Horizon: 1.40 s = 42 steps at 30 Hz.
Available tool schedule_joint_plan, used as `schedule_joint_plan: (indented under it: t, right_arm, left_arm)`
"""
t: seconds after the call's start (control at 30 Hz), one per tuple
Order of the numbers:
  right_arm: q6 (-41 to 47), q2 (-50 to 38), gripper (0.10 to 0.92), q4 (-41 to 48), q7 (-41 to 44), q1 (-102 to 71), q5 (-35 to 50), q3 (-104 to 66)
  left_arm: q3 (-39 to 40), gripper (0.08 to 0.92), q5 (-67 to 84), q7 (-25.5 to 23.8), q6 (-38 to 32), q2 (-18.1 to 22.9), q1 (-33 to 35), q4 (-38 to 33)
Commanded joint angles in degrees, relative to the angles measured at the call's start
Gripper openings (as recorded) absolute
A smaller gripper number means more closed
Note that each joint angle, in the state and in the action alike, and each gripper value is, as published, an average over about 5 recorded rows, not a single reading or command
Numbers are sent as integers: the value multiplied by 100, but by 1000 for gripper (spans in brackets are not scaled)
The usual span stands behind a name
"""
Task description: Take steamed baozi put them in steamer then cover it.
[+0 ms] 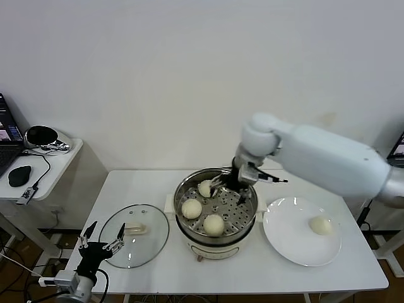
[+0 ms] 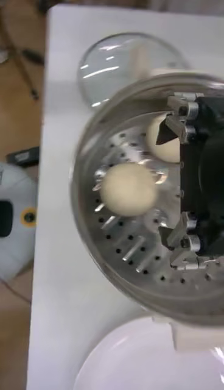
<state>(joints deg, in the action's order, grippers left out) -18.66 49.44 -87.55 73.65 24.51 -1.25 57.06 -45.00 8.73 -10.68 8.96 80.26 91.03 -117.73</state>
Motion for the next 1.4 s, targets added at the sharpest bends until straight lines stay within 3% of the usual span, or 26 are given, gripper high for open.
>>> schedule_joint_plan:
  t: [0.03, 0.13, 0.33, 0.67, 1.0, 1.4]
  right_arm:
    - [3040, -1585, 823, -136, -159, 157, 892, -118]
    - [3712, -2031, 823, -5, -184, -77, 811, -282]
    - [3952, -2399, 823, 345, -117, -886, 316, -978]
    - [3597, -2284, 823, 976, -144, -3273, -652, -2968]
    - [3354, -2000, 823, 1433, -126, -3644, -1052, -3120]
    - [2236, -1416, 823, 2218, -505, -3723, -1752, -3231]
  left_arm:
    - [23, 823, -3, -6, 5, -28, 2, 3]
    - [32, 823, 0, -11, 9, -41, -1, 7]
    - [63, 823, -5, -24, 25, -66, 14, -7]
    - [86, 823, -106, -57, 77, -9, 68, 35]
    - [90, 823, -189, -61, 70, 4, 106, 95]
    - [87, 823, -267, -65, 69, -18, 80, 182]
